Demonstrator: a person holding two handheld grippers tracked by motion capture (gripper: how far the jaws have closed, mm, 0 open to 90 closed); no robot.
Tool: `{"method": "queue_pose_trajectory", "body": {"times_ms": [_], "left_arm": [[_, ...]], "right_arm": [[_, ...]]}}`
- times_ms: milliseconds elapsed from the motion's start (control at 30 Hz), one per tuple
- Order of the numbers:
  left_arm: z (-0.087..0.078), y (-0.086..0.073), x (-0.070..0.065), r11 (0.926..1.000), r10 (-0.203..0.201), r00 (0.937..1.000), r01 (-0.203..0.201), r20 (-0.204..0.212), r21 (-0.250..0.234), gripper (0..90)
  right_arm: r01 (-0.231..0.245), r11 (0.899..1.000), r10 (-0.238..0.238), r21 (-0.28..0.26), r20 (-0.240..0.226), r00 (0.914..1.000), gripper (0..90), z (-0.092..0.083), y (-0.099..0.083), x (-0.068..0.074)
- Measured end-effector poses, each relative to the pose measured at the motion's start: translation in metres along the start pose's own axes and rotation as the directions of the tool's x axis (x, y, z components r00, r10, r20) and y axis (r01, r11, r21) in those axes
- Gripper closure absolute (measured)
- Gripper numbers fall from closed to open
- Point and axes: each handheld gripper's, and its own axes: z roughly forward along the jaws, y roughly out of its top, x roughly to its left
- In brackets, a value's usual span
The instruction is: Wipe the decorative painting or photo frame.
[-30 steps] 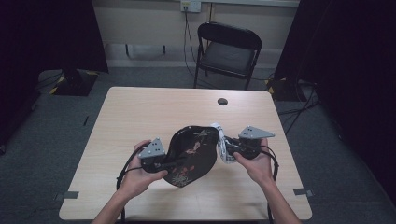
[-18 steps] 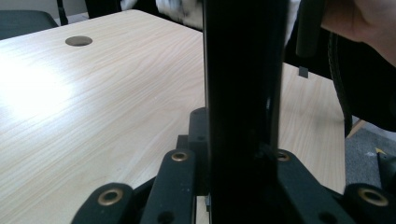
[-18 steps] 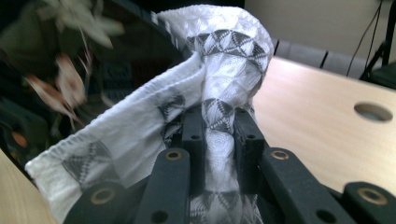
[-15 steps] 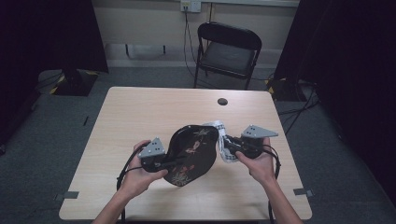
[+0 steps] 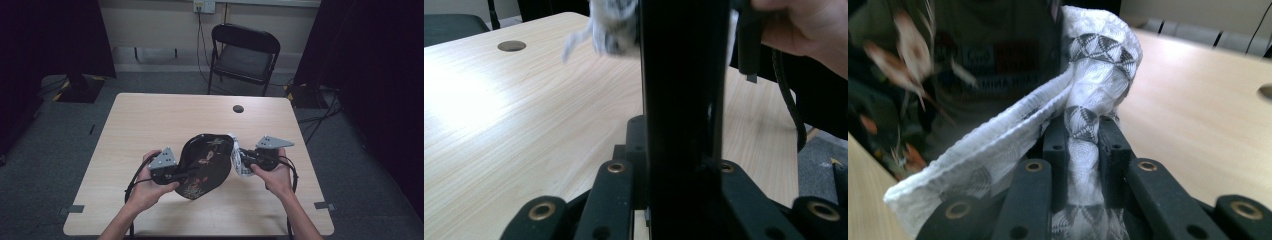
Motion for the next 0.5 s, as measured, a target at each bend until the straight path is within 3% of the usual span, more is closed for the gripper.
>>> {"method": "queue_pose_trajectory", "body": {"times_ms": [33,133,200,500], "left_arm": [[0.000,0.000,0.000,1.0000,0.000,1.0000,0.000,0.000,-0.001,80.1],[0.000,0.000,-0.001,1.0000,0.004,1.0000,-0.004,-0.002,0.000,80.0],[0.000,0.000,0.000,1.0000,0.003,1.0000,-0.003,0.001,0.000,80.1],[0.000,0.000,0.002,1.0000,-0.007,1.0000,0.007,0.000,-0.005,80.1]], "right_arm": [[-0.007,0.998,0.008,-0.061,0.013,0.9999,78.6,-0.006,0.005,-0.001],[-0.010,0.994,0.012,-0.111,0.019,0.9997,78.6,-0.010,0.008,0.000],[-0.007,0.995,0.008,-0.101,0.016,0.9998,78.7,-0.009,0.008,0.000],[0.002,0.999,-0.002,0.052,-0.017,0.9998,79.2,0.011,-0.011,-0.001]]}}
